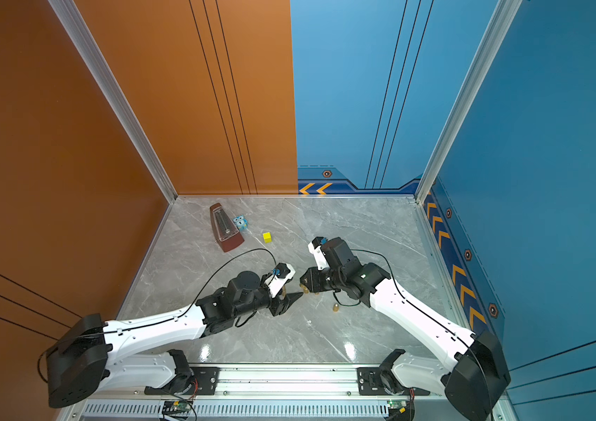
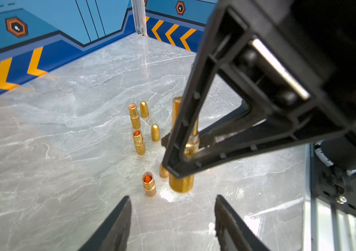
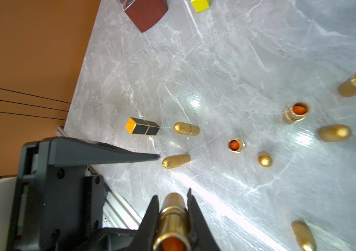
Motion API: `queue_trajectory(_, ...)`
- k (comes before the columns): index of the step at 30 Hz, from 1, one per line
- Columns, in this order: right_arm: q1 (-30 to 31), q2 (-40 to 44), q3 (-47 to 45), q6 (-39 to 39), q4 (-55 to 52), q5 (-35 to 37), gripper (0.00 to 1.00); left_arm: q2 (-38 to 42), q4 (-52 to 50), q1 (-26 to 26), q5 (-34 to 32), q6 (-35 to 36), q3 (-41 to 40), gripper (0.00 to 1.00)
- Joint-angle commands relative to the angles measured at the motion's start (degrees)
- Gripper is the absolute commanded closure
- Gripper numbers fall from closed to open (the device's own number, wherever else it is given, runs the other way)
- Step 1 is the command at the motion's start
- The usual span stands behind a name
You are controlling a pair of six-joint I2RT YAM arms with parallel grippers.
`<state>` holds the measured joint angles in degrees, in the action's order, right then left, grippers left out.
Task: Open the lipstick cap
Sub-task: Place the lipstick at the center of the board.
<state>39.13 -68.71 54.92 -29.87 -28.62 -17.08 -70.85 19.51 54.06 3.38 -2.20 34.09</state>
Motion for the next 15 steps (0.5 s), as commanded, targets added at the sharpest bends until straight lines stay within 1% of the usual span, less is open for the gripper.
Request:
queue_trajectory(1, 0.7, 1.0, 0.9, 2.7, -5.7, 9.5, 0.85, 2.0, -0.7, -0.2, -0.9, -0.1, -2.2, 0.27)
queue_trajectory(3, 2.8, 1.1, 0.0, 2.8, -6.2, 12.9, 0.85, 2.8, -1.1, -0.3, -1.3, -0.5, -3.2, 0.18)
queue_trajectory(6, 4.8, 0.8, -1.8, 2.8, -6.4, 18.0, 0.84, 3.6, -4.4, -0.4, -2.5, -0.9, -3.2, 0.07)
queue_trajectory(9, 7.1, -0.2, -3.9, 2.1, -5.8, 22.3, 0.84, 4.3, -6.8, -0.4, -2.9, -1.1, -3.3, 0.01)
queue_trajectory(12, 9.4, -1.4, -6.1, 1.0, -4.0, 25.5, 0.84, 4.6, -6.8, -0.4, -3.4, -1.4, -4.2, 0.01)
queue_trajectory(15, 11.1, -2.6, -8.2, -0.1, -1.5, 27.4, 0.84, 3.4, -6.9, -0.4, -3.8, -1.4, -3.4, 0.01)
